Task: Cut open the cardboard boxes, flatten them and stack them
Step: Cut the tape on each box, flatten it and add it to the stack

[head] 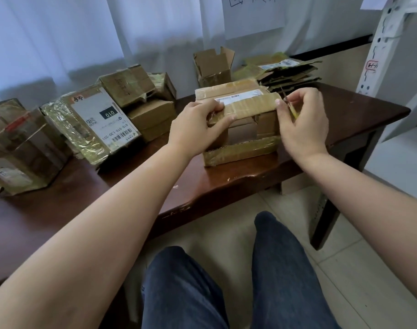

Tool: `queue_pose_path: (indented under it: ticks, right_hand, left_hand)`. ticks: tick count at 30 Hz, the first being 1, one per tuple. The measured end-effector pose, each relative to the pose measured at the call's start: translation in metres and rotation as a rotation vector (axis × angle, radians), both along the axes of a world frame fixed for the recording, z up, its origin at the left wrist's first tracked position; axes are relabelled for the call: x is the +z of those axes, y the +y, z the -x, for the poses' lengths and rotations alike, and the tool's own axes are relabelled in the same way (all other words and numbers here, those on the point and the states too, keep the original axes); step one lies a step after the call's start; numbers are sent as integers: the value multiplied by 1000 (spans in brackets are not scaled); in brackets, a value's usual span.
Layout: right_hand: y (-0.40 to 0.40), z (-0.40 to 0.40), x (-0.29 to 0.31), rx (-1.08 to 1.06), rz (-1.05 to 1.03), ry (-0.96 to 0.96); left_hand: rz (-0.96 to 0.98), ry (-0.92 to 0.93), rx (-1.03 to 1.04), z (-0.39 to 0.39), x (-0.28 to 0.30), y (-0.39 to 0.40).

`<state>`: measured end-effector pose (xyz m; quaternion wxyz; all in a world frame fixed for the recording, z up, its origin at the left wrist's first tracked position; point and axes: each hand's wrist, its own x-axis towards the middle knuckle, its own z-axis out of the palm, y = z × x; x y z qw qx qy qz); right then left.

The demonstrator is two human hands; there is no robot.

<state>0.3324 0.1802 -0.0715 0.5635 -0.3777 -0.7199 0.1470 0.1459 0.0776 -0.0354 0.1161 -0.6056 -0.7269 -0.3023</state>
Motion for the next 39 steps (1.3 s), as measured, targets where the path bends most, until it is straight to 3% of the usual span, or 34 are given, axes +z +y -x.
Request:
queue_pose_path:
  ticks: [5,11,14,17,20,22,28,32,39]
  right_hand:
    - [-13,-8,-14,176,-258,-239]
    - [-26,-15,-11,214,-170,-684]
    - [-29,-18,-9,268,-66,-774]
    - [-26,-15,-9,193,7,-687]
    - [-23,-11,-7,29,134,-356]
    - [-24,-4,-4,-54,164,-242]
    - [-26,17,-6,-140,200,-355]
    - [-22,1,-13,-28,167,-321]
    - [-1,-29,-24,261,364,79]
  left_hand:
    - [102,-37,-98,9,2,-8]
    - [206,95,-91,10,4,-12]
    - [289,235,-40,9,-2,-15]
    - [310,297,0,9,-2,-17]
    - [182,210,23,1,-3,-14]
    - [86,163,80,-9,-7,-9]
    - [43,135,202,-24,-14,3]
    - [92,93,67,-13,-11,1]
    - [288,-15,-316,22,0,-23]
